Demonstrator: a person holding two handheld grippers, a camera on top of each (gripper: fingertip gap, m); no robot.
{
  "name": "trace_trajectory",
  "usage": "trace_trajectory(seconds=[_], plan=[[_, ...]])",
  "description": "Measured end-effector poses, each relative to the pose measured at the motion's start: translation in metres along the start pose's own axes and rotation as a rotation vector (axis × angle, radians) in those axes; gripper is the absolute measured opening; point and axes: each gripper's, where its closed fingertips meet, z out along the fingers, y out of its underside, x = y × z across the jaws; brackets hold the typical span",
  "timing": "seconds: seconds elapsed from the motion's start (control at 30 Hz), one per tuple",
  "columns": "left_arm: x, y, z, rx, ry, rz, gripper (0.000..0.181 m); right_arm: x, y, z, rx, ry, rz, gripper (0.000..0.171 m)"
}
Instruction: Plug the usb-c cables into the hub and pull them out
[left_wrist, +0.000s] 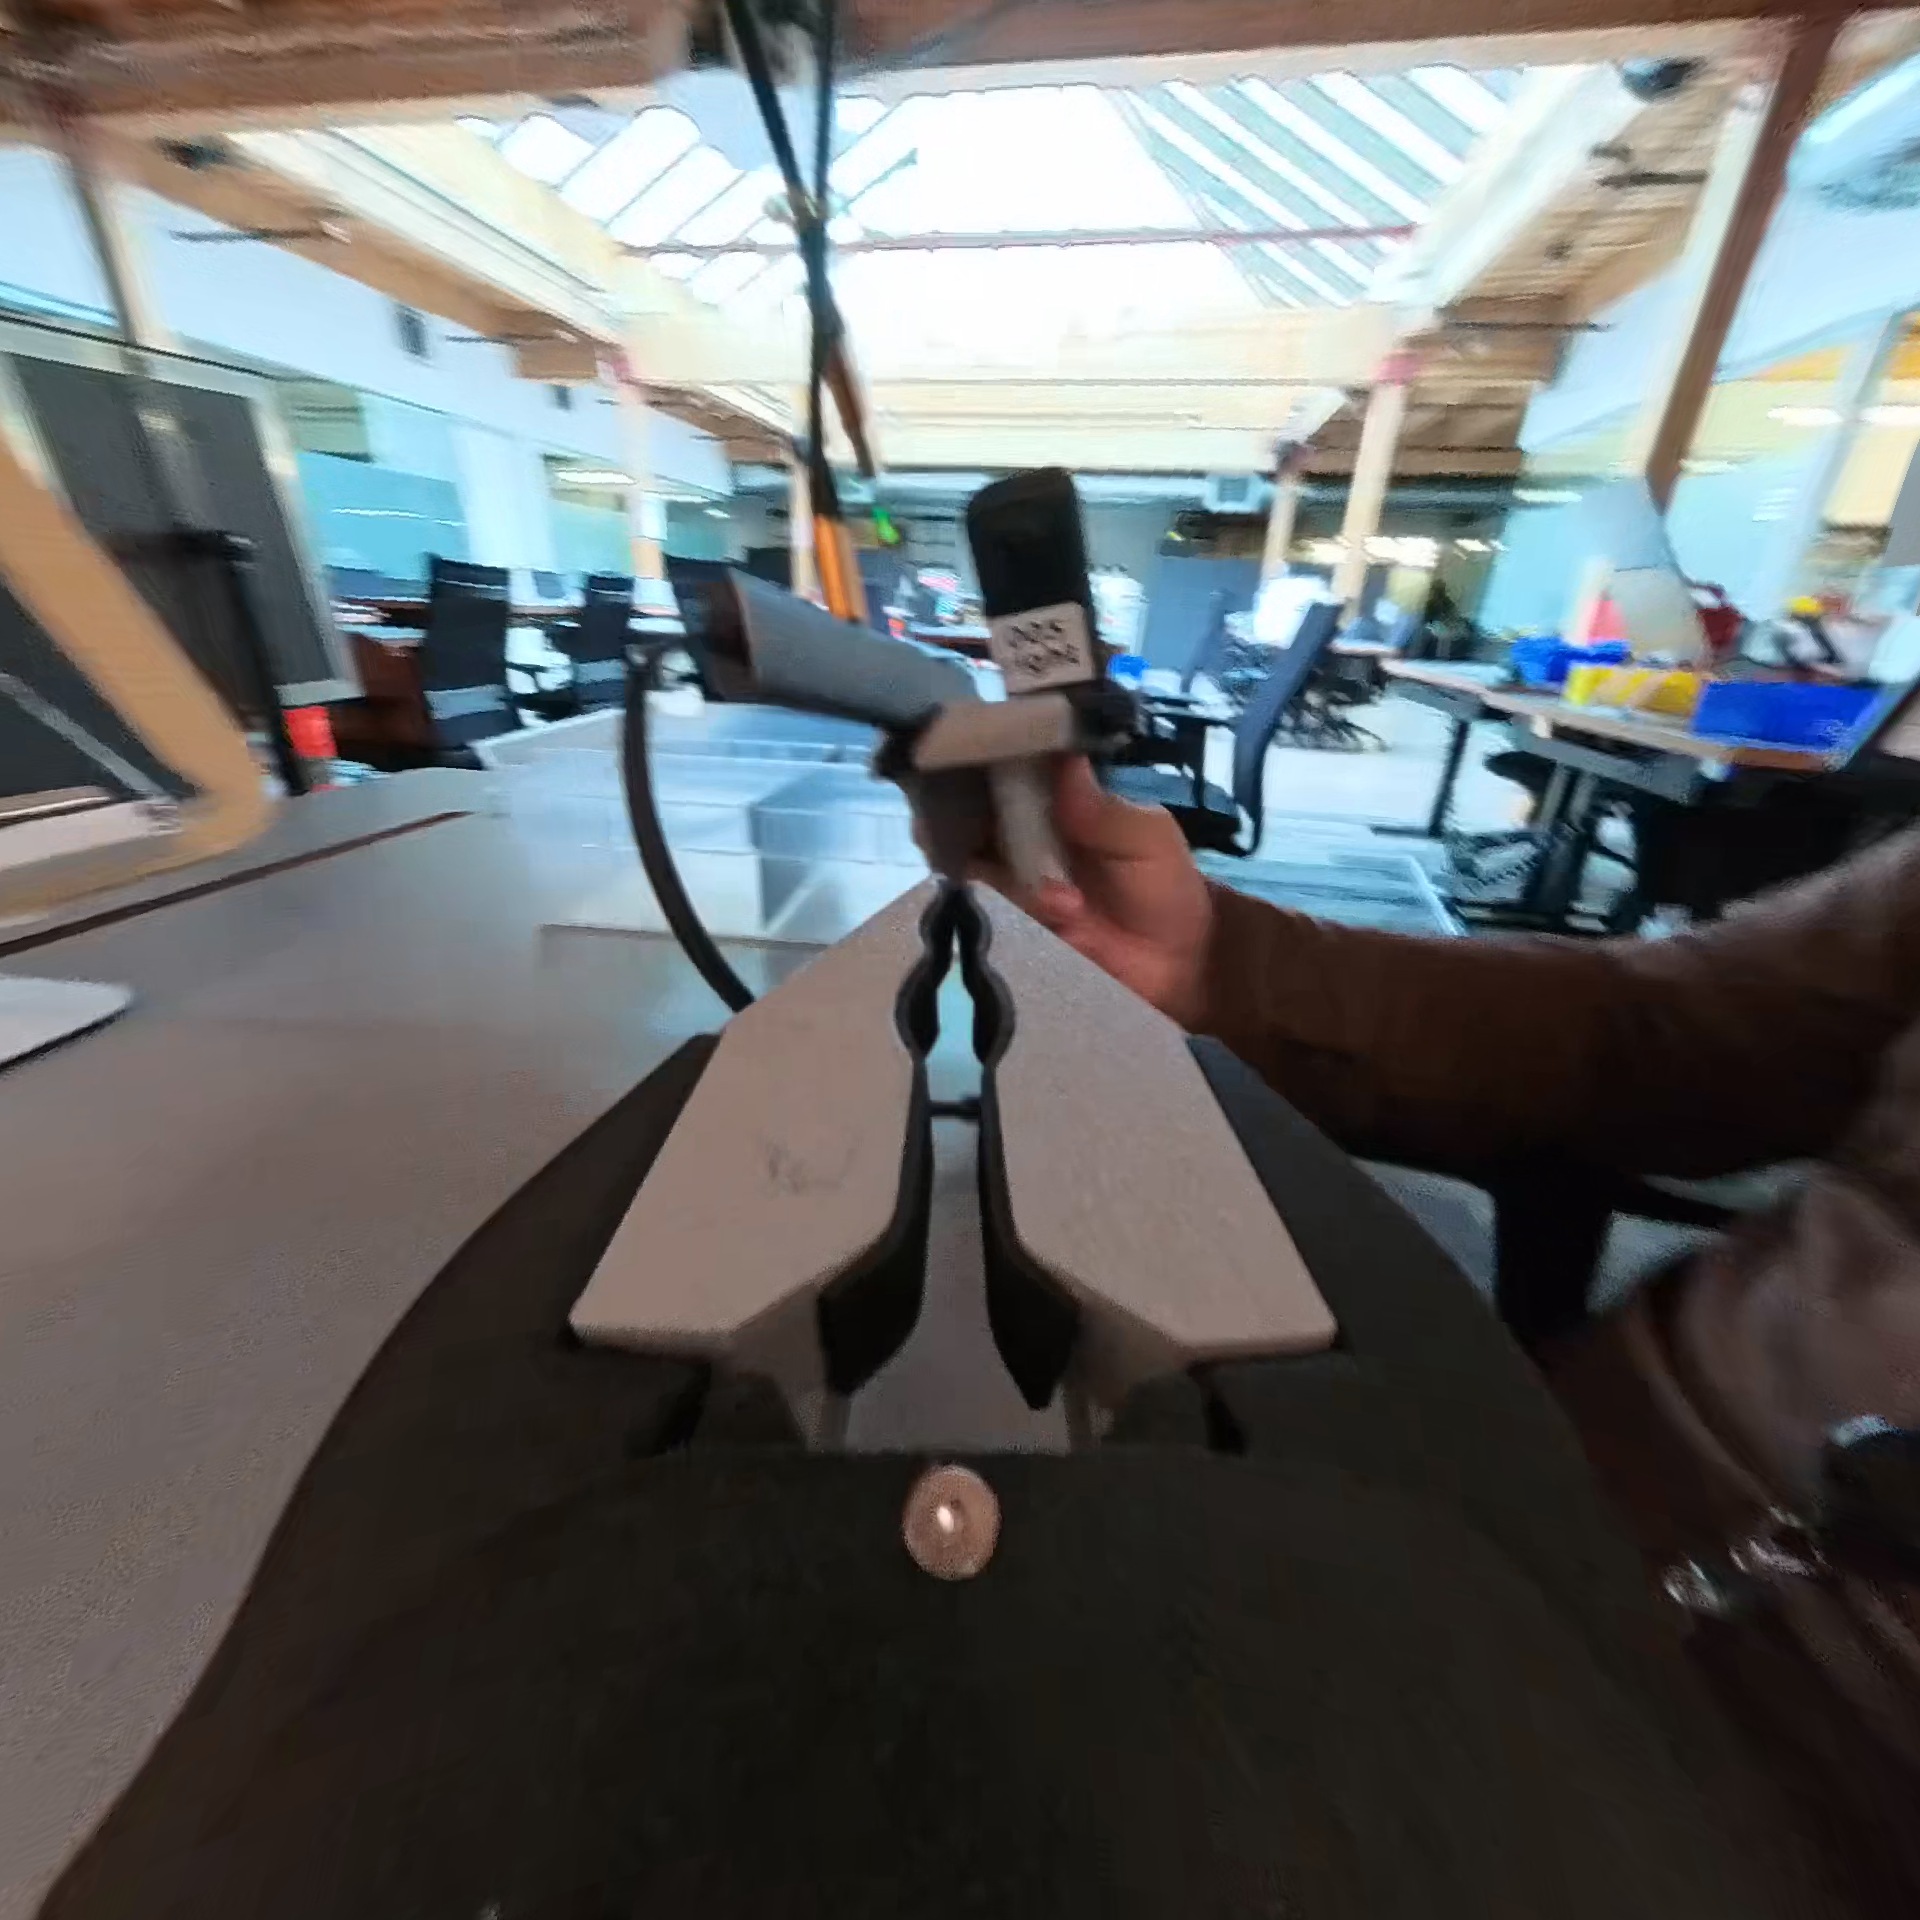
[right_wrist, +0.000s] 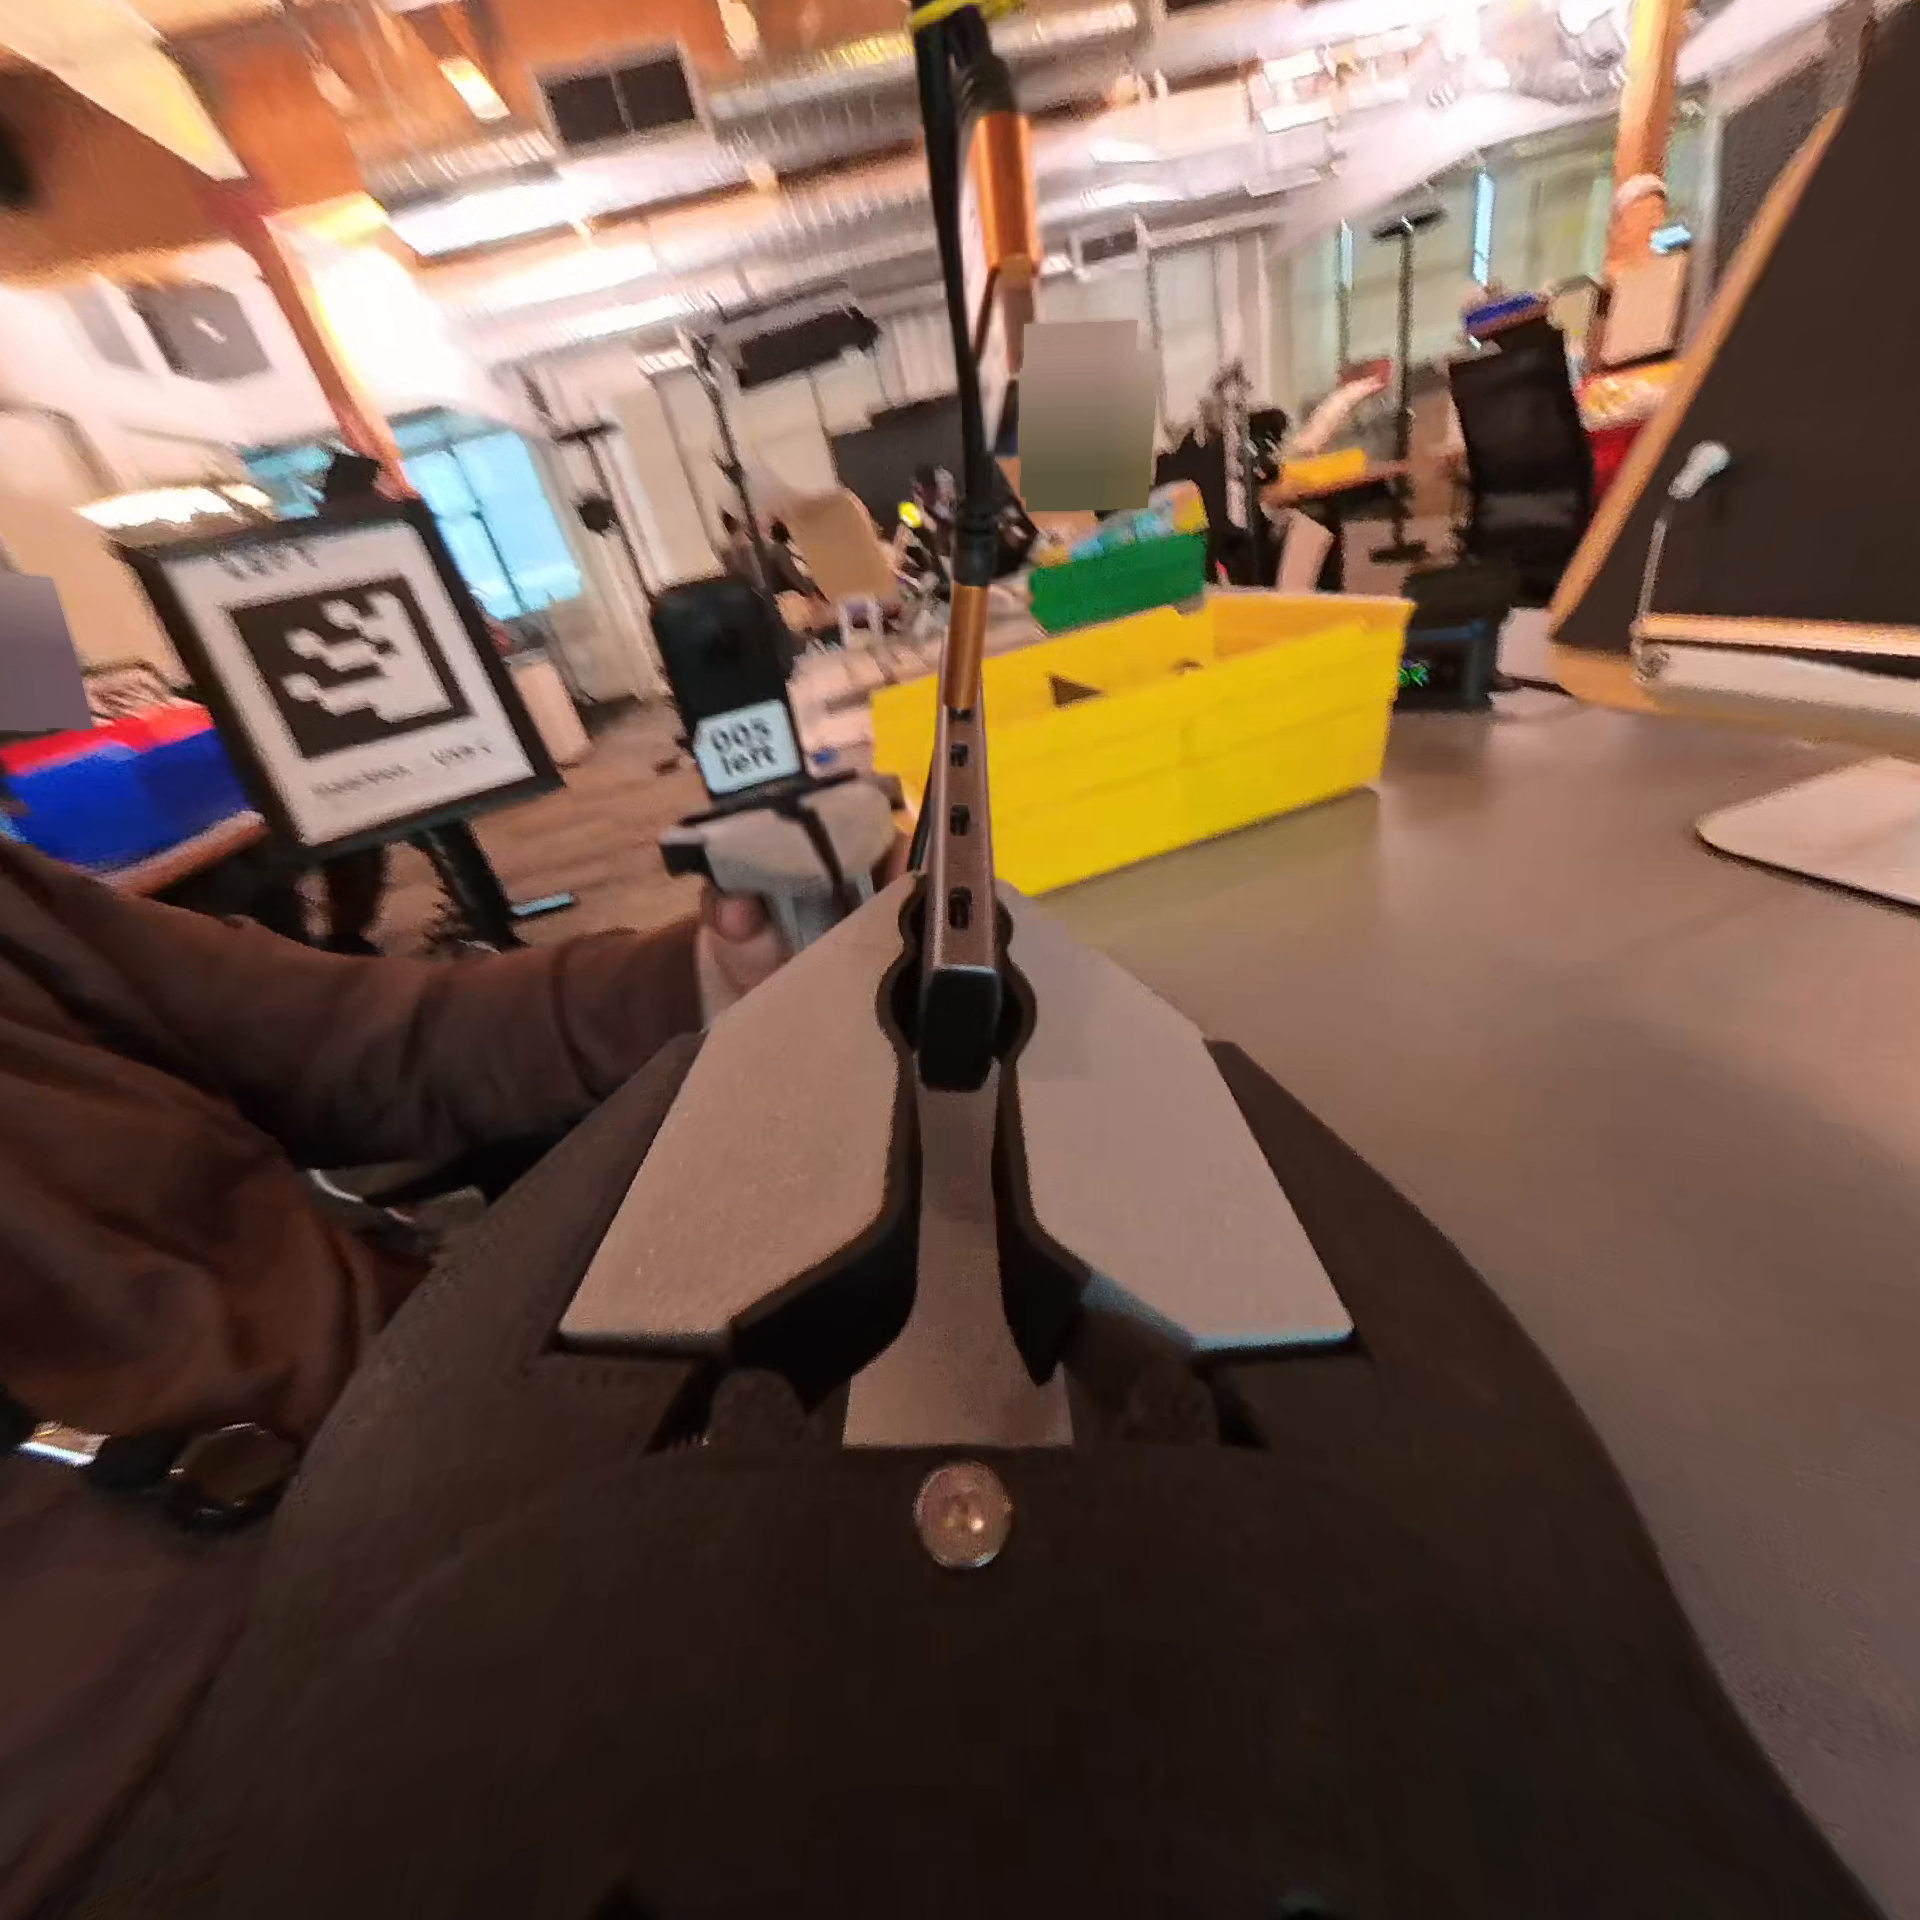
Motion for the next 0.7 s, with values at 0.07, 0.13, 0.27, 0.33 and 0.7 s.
trace_trajectory(seconds=[0.07, 0.13, 0.27, 0.33, 0.7], plan=[[0.006, 0.009, 0.006, -0.047, 0.005, 0.057, 0.0, -0.002, -0.002, 0.0, 0.015, -0.011, -0.001, 0.005], [0.005, 0.009, 0.007, -0.044, -0.027, 0.085, 0.003, -0.004, 0.001, 0.003, -0.008, -0.008, -0.024, 0.005], [-0.008, 0.005, 0.004, -0.016, -0.07, 0.011, 0.008, -0.016, 0.01, 0.013, -0.059, -0.035, -0.083, 0.005], [-0.012, 0.004, 0.003, -0.015, -0.082, -0.007, 0.004, -0.02, 0.02, 0.019, -0.114, -0.042, -0.102, 0.006], [0.002, 0.007, 0.009, -0.022, -0.039, 0.044, 0.015, -0.036, 0.034, 0.029, -0.175, -0.109, -0.129, 0.008]])
